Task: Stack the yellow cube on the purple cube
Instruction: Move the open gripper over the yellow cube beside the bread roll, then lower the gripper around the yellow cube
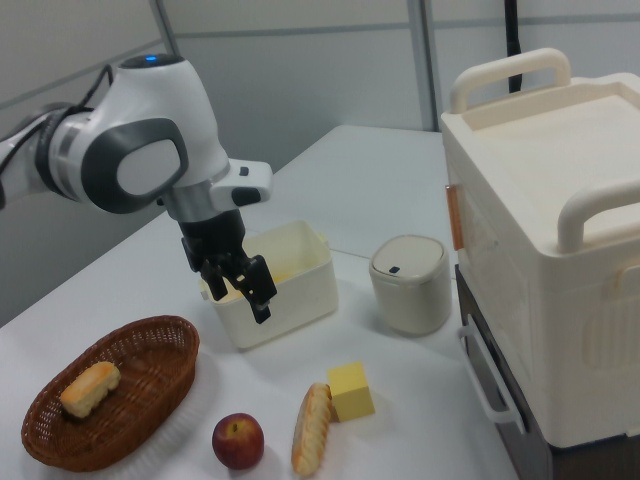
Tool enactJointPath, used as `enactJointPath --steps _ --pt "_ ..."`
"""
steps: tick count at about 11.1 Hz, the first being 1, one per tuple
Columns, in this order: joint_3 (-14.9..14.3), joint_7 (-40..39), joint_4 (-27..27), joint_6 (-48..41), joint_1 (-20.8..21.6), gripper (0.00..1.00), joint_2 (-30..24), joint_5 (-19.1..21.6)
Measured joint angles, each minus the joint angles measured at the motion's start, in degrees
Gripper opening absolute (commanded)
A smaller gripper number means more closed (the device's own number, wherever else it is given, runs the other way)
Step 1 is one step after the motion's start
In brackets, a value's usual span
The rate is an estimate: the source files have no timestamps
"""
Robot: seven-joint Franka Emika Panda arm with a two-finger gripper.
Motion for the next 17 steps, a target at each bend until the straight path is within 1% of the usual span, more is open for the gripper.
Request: enactJointPath --steps 5,7,9,10,11,14,16,17 --pt "0.0 0.0 -3.1 5.8 0.2 1.00 3.4 0.0" --pt "0.2 0.1 -3.2 8.2 0.2 1.00 5.2 0.0" --pt "0.2 0.5 -3.2 8.7 0.2 1.00 6.7 0.0" --pt "0.2 2.7 -3.3 8.8 0.1 1.00 7.3 0.0" --pt "0.1 7.3 -3.3 9.8 0.1 1.00 8.2 0.0" --pt "0.0 26.0 -3.4 15.2 0.0 1.00 11.8 -0.6" --pt "-0.2 34.3 -3.5 18.1 -0.6 1.00 14.8 -1.8" --pt "-0.2 36.5 -3.5 19.2 -1.2 1.00 16.3 -2.7"
